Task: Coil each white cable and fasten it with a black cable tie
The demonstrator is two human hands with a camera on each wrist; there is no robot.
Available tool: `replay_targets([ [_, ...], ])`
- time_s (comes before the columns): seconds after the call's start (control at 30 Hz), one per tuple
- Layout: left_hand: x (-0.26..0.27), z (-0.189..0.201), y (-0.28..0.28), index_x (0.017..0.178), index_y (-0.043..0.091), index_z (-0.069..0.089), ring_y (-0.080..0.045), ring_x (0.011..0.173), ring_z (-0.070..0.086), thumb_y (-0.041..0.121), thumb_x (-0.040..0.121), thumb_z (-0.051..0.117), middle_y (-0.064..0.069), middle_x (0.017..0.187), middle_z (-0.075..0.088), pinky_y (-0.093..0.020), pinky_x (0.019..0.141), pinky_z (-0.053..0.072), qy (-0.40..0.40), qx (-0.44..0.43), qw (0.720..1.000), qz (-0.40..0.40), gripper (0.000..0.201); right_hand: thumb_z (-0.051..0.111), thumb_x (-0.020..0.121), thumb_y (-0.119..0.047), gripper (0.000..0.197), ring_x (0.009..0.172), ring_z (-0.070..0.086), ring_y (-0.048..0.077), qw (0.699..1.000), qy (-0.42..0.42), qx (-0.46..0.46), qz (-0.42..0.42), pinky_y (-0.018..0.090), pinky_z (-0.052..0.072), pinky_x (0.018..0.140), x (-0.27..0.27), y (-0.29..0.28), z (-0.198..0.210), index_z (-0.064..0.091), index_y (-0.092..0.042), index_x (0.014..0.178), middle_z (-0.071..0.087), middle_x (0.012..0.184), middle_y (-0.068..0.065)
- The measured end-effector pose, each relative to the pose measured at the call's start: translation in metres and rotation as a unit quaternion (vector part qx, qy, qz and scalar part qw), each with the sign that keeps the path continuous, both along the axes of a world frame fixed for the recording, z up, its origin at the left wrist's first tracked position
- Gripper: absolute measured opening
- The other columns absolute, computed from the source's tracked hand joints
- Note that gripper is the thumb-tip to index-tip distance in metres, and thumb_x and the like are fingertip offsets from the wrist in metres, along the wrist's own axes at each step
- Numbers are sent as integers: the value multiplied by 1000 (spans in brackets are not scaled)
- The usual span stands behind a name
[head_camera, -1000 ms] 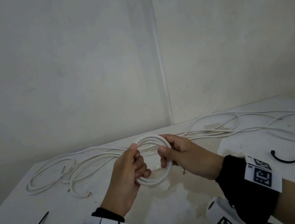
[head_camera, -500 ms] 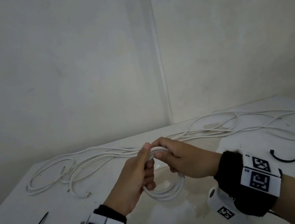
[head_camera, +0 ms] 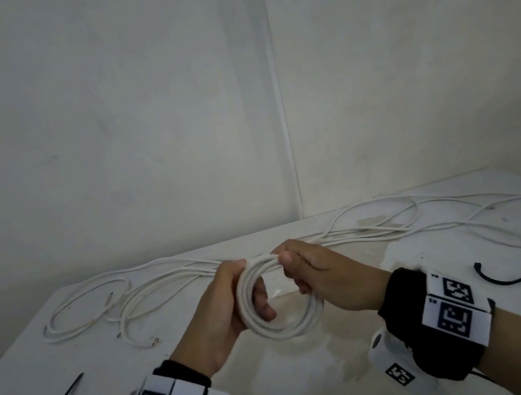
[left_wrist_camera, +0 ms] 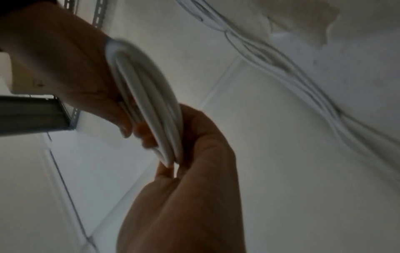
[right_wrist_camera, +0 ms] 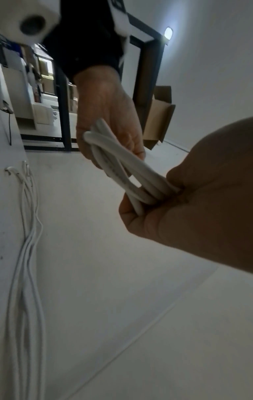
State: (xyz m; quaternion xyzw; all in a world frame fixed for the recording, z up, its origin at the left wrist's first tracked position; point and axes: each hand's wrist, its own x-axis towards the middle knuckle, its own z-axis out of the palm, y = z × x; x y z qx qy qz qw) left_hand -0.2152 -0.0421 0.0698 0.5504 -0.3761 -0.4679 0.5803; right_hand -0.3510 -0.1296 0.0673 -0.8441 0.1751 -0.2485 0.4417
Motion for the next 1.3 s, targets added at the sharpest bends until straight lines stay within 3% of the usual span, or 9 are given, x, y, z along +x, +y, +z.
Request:
replay_targets([
  [0.07,-1,5,0,54,7,53,-18,40,43,36,96,34,-5,45,44,-30,56,44,-47,22,999,-12,54,32,98,-29,28,63,39,2,998,31,-53,16,22,38,67,-2,2,3,50,-8,99,40,74,-9],
  [0.17,-11,6,-1,53,13,40,-10,36,25,41,95,41,5,42,29,-21,42,33,-93,20,995,23,50,34,98,-26,27,63,41,-3,997,33,-66,17,17,36,67,-1,0,5,50,-7,108,42,74,-11],
  [0.33,-18,-2,-4,52,16,35,-9,36,21,36,95,45,5,44,24,-19,37,27,-23,2,996,85,48,30,99,-27,30,90,51,4,999,-16,39,-17,8,37,79,-4,-2,1,51,-13,116,54,90,-8],
  [0.4,-19,-3,-4,54,15,35,-9,36,21,34,95,45,6,42,24,-19,37,27,-9,-4,995,95,46,27,99,-32,36,102,54,11,997,1,77,-24,11,39,84,-6,-4,-3,50,-15,121,57,99,-7],
  [0.5,-21,-6,-4,55,15,35,-8,35,23,33,95,44,7,41,27,-20,38,28,-7,-12,995,99,45,32,98,-32,35,79,61,16,979,-20,202,-11,22,49,71,-4,-2,-5,51,-12,119,57,91,2],
  [0.6,-21,-8,-3,58,13,40,-7,35,28,33,96,41,8,41,32,-23,46,35,-23,-21,997,77,43,38,98,-24,30,55,52,9,969,-67,238,-6,17,44,53,-5,-5,-4,55,-3,111,46,74,1],
  [0.77,-12,-5,-3,71,7,57,-9,44,43,29,98,37,2,50,45,-28,60,45,-71,-22,997,3,40,41,96,-21,22,56,42,8,979,-68,192,-10,23,41,58,-9,-11,-4,58,-8,101,40,73,1],
  [1.03,-30,-7,-12,67,11,44,-5,38,25,26,95,45,8,46,28,-18,42,30,-32,-30,999,18,32,40,96,-22,20,54,41,6,981,-80,172,-34,22,42,58,-16,-12,-6,58,-13,95,40,69,0],
  [1.3,-45,-9,-24,70,8,49,-7,37,30,28,96,39,5,44,32,-23,48,35,99,-43,994,-18,34,39,97,-19,21,47,35,2,972,-133,174,-87,17,39,50,-31,-18,-5,57,-10,91,34,67,-1],
])
